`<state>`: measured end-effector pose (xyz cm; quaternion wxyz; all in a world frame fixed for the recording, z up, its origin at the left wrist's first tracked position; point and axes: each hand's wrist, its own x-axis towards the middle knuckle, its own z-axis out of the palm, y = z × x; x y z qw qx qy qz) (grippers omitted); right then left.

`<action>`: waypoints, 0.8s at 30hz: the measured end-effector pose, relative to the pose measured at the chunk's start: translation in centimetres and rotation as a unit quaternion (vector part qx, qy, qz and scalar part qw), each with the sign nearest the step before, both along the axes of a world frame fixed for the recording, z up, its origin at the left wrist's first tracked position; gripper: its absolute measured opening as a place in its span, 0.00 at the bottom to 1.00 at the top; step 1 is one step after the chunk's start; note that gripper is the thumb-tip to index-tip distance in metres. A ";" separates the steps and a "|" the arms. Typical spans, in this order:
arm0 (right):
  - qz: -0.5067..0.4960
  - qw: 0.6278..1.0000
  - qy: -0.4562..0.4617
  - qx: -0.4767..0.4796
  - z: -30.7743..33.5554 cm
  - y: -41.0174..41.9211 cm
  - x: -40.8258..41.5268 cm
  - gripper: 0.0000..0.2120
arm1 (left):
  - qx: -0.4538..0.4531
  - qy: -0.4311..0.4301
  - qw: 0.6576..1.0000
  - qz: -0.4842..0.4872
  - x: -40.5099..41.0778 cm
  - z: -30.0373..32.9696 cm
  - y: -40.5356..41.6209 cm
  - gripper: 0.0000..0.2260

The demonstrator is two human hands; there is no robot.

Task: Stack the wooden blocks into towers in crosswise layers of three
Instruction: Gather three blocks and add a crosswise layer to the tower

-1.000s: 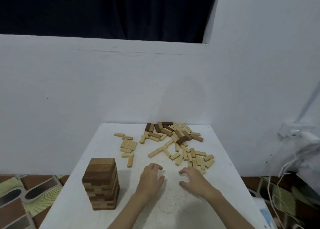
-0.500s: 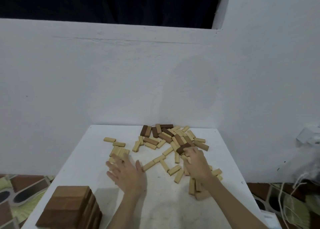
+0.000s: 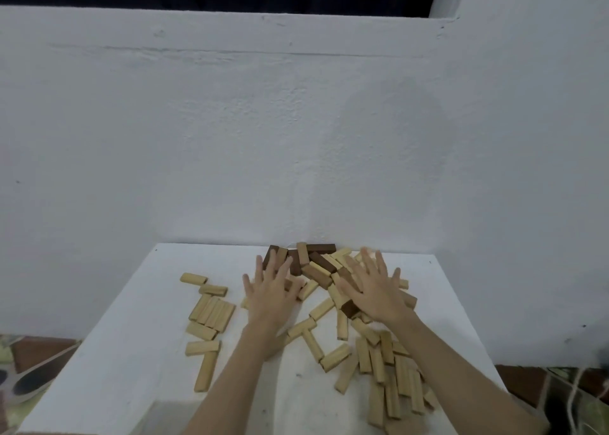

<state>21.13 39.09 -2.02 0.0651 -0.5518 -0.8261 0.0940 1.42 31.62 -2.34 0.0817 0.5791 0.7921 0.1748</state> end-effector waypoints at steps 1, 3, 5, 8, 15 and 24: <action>0.018 1.000 0.000 0.000 -0.3 0.4 -0.8 0.35 | -0.016 -0.012 1.000 -0.016 0.5 -0.3 0.7 0.25; 0.037 0.999 0.007 -0.007 -0.9 1.2 -2.5 0.32 | -0.033 -0.012 0.999 -0.018 1.0 -0.9 1.9 0.25; 0.051 0.999 0.009 -0.006 -1.4 2.1 -3.9 0.28 | -0.048 0.021 0.999 -0.010 0.8 -1.3 3.0 0.25; 0.062 0.998 -0.011 -0.010 -1.6 3.5 -5.2 0.27 | -0.074 0.049 0.996 0.001 0.2 -1.6 4.2 0.24; 0.060 0.996 -0.037 -0.049 -1.7 3.1 -5.2 0.26 | -0.083 0.054 0.995 0.001 1.1 -2.1 3.0 0.23; 0.056 0.995 -0.053 -0.067 -1.5 -2.7 -3.0 0.26 | -0.093 0.046 0.995 -0.003 3.3 -2.3 -2.3 0.24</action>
